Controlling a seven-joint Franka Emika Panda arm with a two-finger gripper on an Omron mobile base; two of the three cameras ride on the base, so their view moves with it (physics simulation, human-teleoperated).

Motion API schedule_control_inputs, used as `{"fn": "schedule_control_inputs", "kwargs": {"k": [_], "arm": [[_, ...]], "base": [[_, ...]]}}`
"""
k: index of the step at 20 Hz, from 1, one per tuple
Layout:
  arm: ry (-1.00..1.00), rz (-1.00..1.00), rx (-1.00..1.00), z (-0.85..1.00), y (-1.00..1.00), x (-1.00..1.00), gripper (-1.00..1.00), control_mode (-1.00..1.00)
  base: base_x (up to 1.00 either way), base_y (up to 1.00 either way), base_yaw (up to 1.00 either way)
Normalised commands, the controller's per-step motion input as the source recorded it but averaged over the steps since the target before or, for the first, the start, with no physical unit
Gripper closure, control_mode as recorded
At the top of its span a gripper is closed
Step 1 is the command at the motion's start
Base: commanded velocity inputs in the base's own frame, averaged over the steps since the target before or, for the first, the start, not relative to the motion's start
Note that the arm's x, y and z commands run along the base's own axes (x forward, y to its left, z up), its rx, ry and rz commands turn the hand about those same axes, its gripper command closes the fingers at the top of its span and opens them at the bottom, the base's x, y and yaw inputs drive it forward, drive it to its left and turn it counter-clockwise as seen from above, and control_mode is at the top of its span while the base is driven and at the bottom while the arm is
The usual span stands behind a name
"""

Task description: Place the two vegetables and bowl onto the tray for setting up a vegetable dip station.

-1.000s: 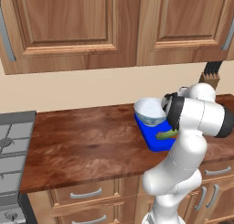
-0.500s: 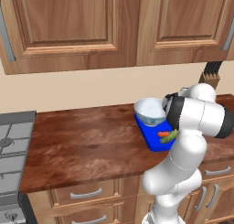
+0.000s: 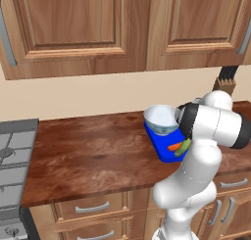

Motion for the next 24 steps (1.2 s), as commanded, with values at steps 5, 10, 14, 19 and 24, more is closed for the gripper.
{"fn": "schedule_control_inputs", "kwargs": {"k": [5,10,14,19,24], "arm": [[0.02,0.0,0.0,-0.05,-0.01,-0.02,-1.0,-1.0],[0.0,0.0,0.0,0.13,-0.03,-0.01,-1.0,-1.0],[0.0,-0.01,0.0,0.16,-0.11,-0.17,-1.0,-1.0],[0.01,-0.15,0.0,0.09,0.0,-0.28,-1.0,-1.0],[0.01,-0.3,0.0,0.09,0.09,-0.18,-1.0,-1.0]], "base": [[0.0,0.0,0.0],[0.0,0.0,0.0],[0.0,0.0,0.0],[0.0,0.0,0.0],[0.0,0.0,0.0]]}}
